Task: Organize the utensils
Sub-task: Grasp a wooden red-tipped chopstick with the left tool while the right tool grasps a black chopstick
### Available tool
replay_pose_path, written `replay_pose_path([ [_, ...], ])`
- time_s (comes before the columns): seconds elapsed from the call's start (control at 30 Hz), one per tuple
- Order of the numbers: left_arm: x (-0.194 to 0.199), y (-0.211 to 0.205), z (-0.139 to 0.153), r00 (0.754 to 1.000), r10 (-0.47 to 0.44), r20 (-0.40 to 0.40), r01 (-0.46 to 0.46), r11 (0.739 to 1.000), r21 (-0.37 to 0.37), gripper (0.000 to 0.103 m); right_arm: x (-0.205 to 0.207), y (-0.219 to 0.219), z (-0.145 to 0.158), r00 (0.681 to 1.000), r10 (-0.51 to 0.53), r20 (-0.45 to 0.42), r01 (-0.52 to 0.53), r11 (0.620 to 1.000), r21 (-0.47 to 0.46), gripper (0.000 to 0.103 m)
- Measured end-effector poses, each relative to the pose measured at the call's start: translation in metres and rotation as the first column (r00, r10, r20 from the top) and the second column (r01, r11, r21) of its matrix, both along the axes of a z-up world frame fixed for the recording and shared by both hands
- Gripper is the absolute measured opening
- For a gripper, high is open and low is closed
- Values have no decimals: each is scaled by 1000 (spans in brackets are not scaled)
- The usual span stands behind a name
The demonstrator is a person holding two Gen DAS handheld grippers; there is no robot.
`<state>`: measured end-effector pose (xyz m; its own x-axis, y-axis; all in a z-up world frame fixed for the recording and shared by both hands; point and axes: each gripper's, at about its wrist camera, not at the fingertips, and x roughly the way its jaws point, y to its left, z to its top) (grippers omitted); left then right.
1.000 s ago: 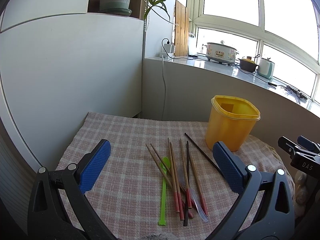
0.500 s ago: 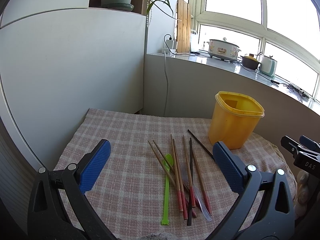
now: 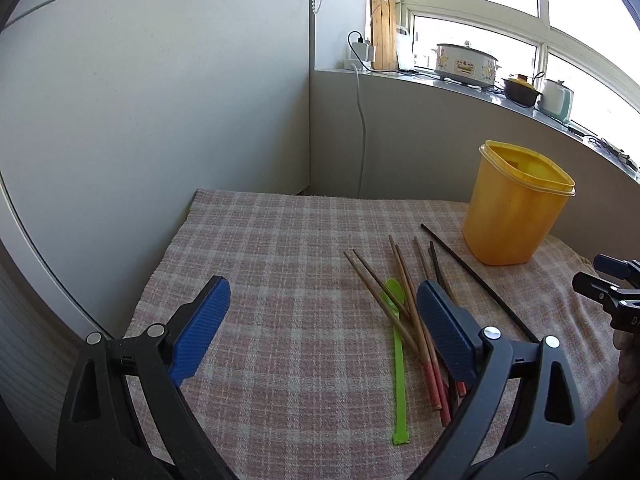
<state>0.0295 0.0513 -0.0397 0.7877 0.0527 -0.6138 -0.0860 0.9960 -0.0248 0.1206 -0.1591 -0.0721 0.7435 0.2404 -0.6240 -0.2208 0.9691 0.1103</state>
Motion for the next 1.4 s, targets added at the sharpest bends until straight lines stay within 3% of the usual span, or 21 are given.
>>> replay_pose_path([
  [0.07,9,1,-9,997,-53,-52,51,998,-45,77,10,6,-7,998,42,-52,-42,999,-10,86],
  [0.13,18,5,-19,989,-112,-100,98,985,-141,63,20,11,-15,991,82,-106,-81,997,15,80],
  [0.27,32,6,-35,965,-206,-159,148,937,-317,49,40,17,-30,970,127,-208,-119,992,51,61],
  [0.43,46,-10,-49,936,-277,-218,194,920,-340,29,56,22,-46,943,161,-293,-144,986,79,42],
  [0.63,60,-35,-53,903,-346,-254,266,915,-304,13,63,26,-49,931,174,-320,-160,985,71,35],
  [1.03,106,-57,-79,864,-355,-357,295,932,-213,9,81,43,-56,916,188,-355,-179,982,60,28],
  [1.17,119,-59,-84,865,-340,-369,285,938,-197,9,87,48,-61,909,191,-371,-184,981,54,27],
  [1.4,140,-51,-90,851,-340,-399,263,935,-236,9,96,54,-67,902,186,-389,-188,982,34,27],
])
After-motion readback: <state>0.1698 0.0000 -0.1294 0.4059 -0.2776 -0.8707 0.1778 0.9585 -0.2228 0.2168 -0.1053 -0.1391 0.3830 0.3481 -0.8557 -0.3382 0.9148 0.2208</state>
